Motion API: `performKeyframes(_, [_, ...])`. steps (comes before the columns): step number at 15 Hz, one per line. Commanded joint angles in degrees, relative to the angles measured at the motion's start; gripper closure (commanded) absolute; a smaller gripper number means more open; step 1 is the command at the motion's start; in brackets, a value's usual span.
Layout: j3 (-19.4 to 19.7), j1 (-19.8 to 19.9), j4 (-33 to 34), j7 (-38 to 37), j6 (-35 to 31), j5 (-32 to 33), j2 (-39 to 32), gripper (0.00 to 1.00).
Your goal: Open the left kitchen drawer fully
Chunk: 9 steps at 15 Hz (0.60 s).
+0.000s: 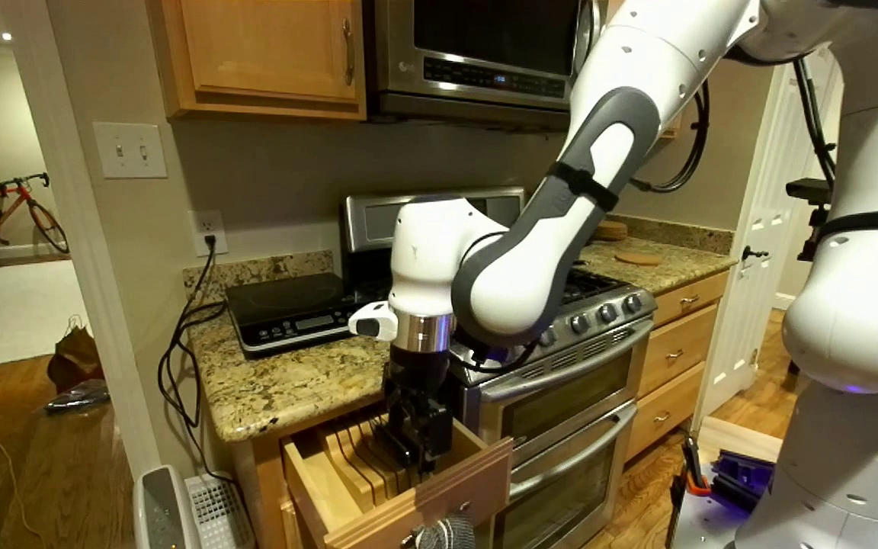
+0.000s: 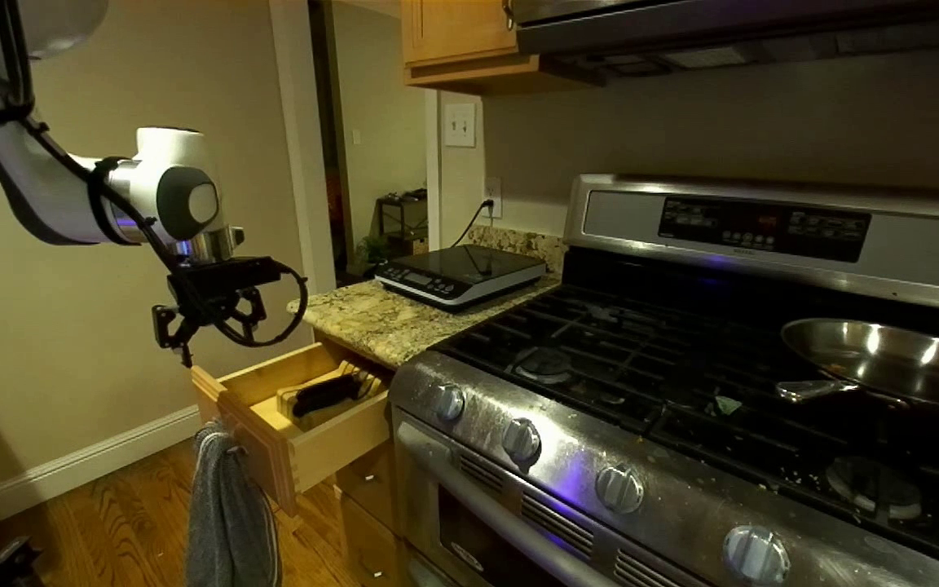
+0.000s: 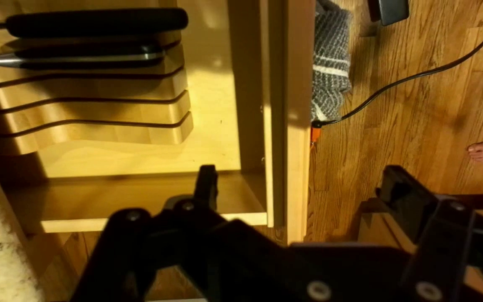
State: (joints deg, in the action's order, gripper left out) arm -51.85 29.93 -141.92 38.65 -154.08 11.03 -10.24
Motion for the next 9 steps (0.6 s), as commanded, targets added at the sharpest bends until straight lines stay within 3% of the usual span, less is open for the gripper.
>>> performKeyframes(1, [-3.5, 4.4, 1.8, 5.8, 8.0, -8.1, 7.3, 0.00])
performKeyframes(4, [-3.1, 5.0, 2.7, 9.1, 10.9, -13.6, 11.6, 0.00])
performKeyframes(5, [8.4, -7.1, 3.3, 7.2, 8.1, -11.5, 7.2, 0.00])
performKeyframes(7, [13.8, -12.4, 3.5, 7.2, 8.3, -11.4, 7.8, 0.00])
performKeyframes(9, [16.4, -15.4, 3.5, 7.3, 8.3, -11.5, 7.2, 0.00])
